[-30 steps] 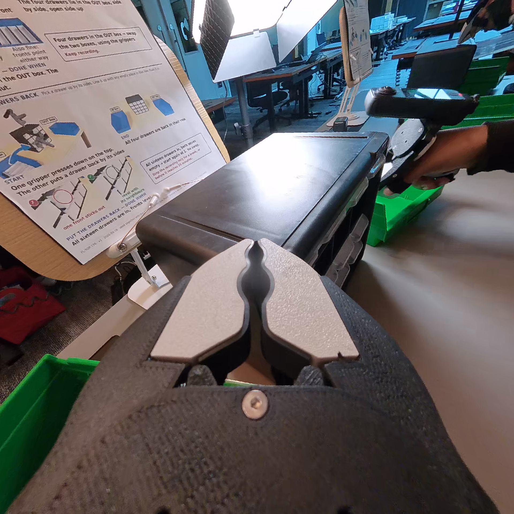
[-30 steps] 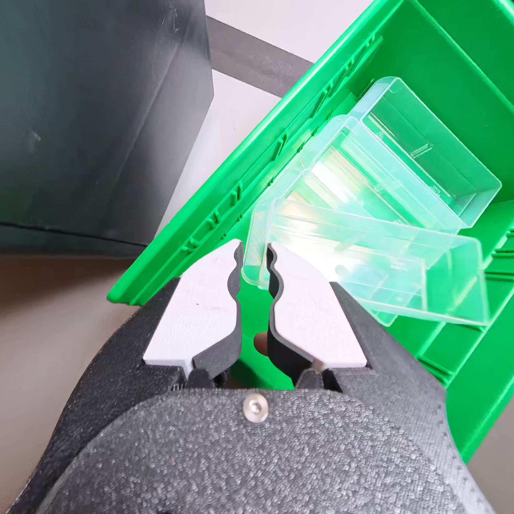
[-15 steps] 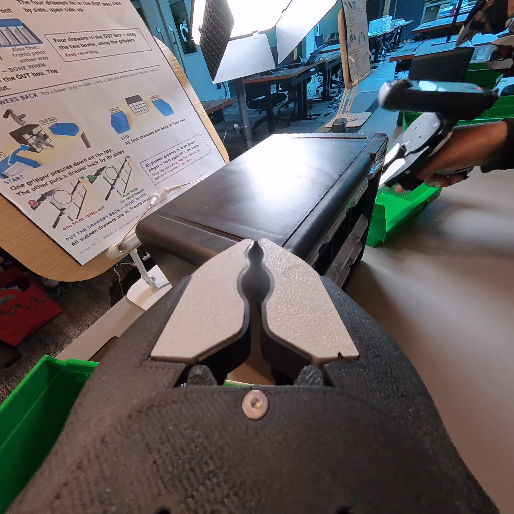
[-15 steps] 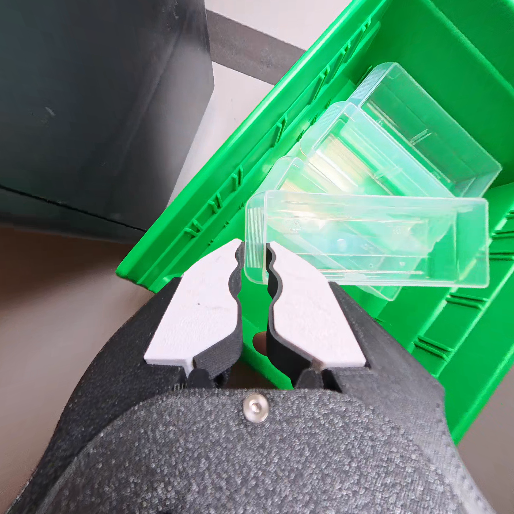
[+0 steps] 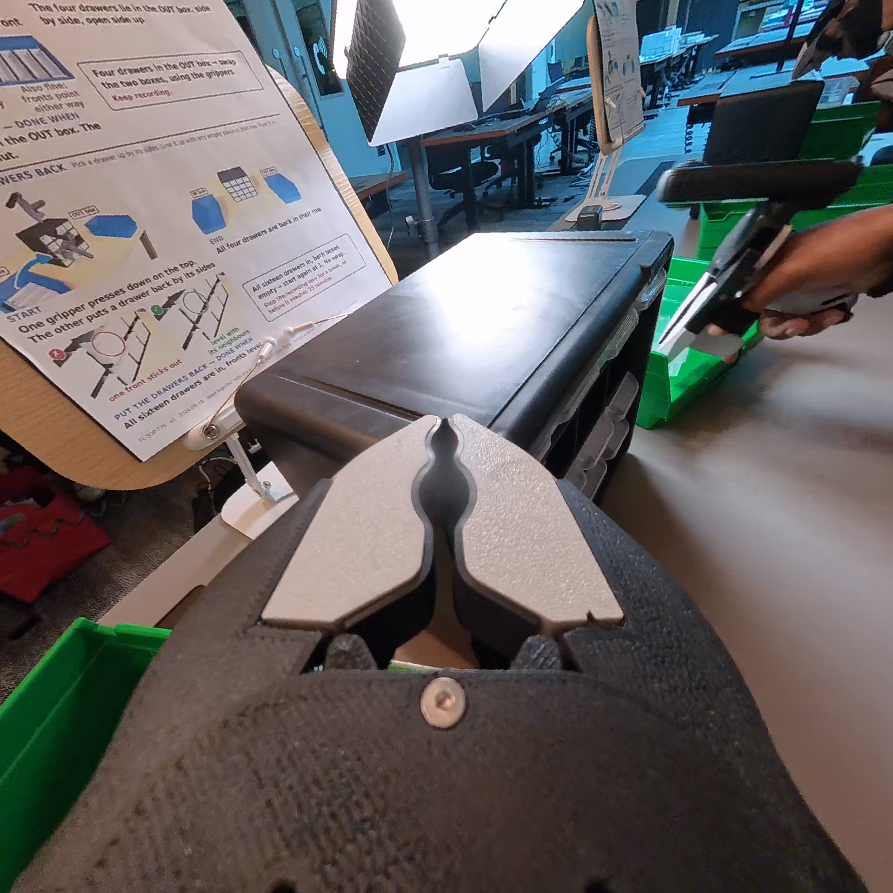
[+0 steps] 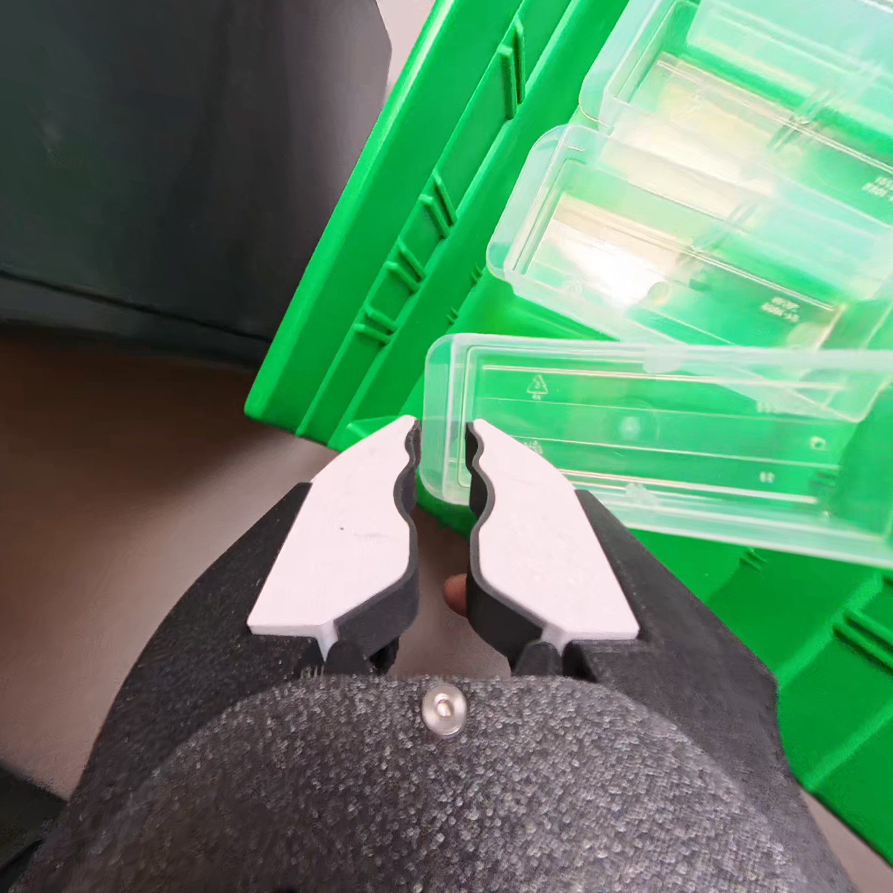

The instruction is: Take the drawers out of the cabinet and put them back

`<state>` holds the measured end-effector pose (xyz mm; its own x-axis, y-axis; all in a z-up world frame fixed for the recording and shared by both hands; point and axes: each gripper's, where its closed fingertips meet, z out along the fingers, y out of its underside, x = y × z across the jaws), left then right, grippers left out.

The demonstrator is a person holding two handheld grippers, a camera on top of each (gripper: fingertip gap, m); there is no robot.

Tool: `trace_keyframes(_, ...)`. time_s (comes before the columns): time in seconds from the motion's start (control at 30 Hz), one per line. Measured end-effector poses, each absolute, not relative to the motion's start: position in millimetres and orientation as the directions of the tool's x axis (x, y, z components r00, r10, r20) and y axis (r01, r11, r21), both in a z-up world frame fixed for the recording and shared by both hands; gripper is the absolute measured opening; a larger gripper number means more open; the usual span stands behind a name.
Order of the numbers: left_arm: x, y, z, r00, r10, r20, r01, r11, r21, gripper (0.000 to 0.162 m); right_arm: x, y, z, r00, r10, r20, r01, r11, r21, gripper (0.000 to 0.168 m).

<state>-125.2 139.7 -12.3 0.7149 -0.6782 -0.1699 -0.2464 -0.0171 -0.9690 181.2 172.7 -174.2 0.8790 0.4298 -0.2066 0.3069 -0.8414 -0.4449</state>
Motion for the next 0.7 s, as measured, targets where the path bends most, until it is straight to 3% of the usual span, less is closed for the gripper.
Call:
trace_keyframes(0.2, -125.5, 138.6, -12.3, 0.710, -0.681, -0.180, -0.257, -0.013, -0.966, 0.000, 165.3, 193.7, -190.0, 0.869, 0.382, -0.313, 0.270, -0.898, -0.347, 0.018)
trace_keyframes(0.43, -125.7, 139.5, -12.4, 0.704, -0.690, -0.166, -0.245, -0.016, -0.969, 0.000, 159.5, 194.9, -181.2, 0.829, 0.372, -0.417, 0.239, -0.910, -0.338, 0.018)
trace_keyframes(0.6, -125.7, 139.6, -12.3, 0.706, -0.689, -0.164, -0.241, -0.016, -0.970, 0.000, 156.0, 190.0, -163.5, 0.768, 0.406, -0.495, 0.221, -0.893, -0.391, 0.028)
trace_keyframes(0.7, -125.7, 139.7, -12.4, 0.706, -0.690, -0.159, -0.235, -0.017, -0.972, 0.000, 172.3, 197.2, -153.2, 0.788, 0.511, -0.343, 0.316, -0.814, -0.488, 0.027)
